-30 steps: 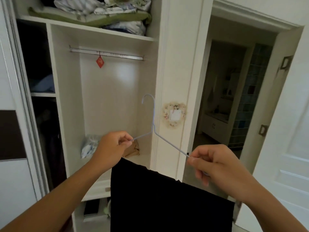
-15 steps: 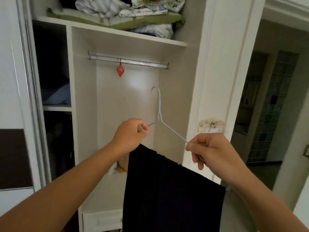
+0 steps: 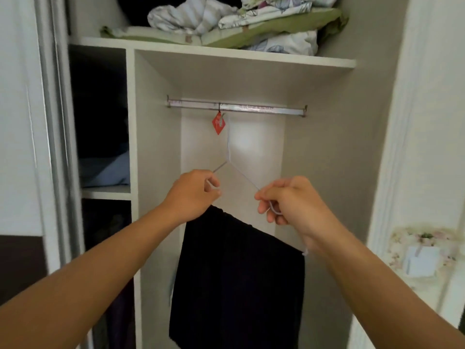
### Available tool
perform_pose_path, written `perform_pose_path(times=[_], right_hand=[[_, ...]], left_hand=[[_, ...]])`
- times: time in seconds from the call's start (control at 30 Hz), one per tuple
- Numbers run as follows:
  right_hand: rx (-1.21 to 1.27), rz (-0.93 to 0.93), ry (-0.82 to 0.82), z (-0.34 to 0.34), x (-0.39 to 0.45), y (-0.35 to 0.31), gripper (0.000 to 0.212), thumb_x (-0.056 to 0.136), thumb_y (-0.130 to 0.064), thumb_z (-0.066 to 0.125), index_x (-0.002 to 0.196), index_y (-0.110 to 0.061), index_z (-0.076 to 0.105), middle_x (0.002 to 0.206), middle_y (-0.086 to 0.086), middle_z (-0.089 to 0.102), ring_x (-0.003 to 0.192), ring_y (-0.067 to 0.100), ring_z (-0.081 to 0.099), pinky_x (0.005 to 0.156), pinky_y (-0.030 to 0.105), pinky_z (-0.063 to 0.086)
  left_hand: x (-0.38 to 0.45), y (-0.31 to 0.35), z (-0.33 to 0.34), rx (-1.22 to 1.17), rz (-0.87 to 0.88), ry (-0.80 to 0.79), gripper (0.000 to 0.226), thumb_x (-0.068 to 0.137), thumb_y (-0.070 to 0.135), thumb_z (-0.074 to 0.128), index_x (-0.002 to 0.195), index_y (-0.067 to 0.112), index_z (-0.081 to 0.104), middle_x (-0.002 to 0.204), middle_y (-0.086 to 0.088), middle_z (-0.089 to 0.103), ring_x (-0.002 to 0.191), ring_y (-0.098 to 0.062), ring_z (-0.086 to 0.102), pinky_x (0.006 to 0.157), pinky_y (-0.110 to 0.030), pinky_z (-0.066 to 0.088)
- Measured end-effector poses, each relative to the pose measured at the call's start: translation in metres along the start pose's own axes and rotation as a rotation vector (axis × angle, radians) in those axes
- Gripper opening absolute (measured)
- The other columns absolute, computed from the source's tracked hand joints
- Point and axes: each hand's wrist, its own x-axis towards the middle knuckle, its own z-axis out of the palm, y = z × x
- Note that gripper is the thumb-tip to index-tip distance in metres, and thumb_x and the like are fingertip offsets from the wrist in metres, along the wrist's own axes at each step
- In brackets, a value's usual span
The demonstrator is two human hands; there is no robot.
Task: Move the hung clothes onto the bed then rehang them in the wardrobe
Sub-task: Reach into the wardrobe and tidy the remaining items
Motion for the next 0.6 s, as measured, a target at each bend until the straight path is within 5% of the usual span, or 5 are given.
perform_pose_path(times=[0.3,0.4,0.5,0.6], right_hand=[[0.085,-0.015,0.057,0.093,0.134,-0.005,0.015,0.087,-0.001,0.056,0.088,0.002,0.07,0.06,0.003,0.065,0.045,0.009,0.053,0.048,0.022,0.042],[0.084,-0.032,0.084,0.124,0.174,-0.014,0.016,0.087,0.0,0.055,0.095,0.005,0.068,0.061,0.004,0.065,0.039,0.005,0.053,0.043,0.017,0.041],[0.118,-0.045,0.108,0.153,0.212,-0.026,0.02,0.088,0.001,0.052,0.102,0.007,0.064,0.064,0.006,0.064,0.035,0.002,0.051,0.039,0.015,0.04],[0.115,-0.064,0.136,0.174,0.247,-0.04,0.017,0.088,0.001,0.048,0.098,0.004,0.062,0.062,0.005,0.064,0.037,0.005,0.051,0.042,0.019,0.039]], left_hand=[[0.081,-0.065,-0.033,0.297,0.036,0.015,0.023,0.091,0.036,0.065,0.112,0.025,0.064,0.106,0.0,0.063,0.097,-0.02,0.061,0.081,-0.034,0.049],[0.102,-0.087,-0.048,0.569,0.112,0.055,0.027,0.095,0.035,0.057,0.119,0.022,0.06,0.11,-0.003,0.064,0.1,-0.025,0.061,0.075,-0.032,0.043],[0.122,-0.104,-0.063,1.025,0.258,0.099,0.015,0.095,0.026,0.055,0.105,0.017,0.059,0.092,-0.004,0.066,0.088,-0.025,0.06,0.074,-0.032,0.03],[0.139,-0.114,-0.073,1.217,0.308,0.082,0.012,0.093,0.026,0.056,0.102,0.018,0.056,0.091,-0.004,0.066,0.092,-0.025,0.057,0.078,-0.035,0.03]])
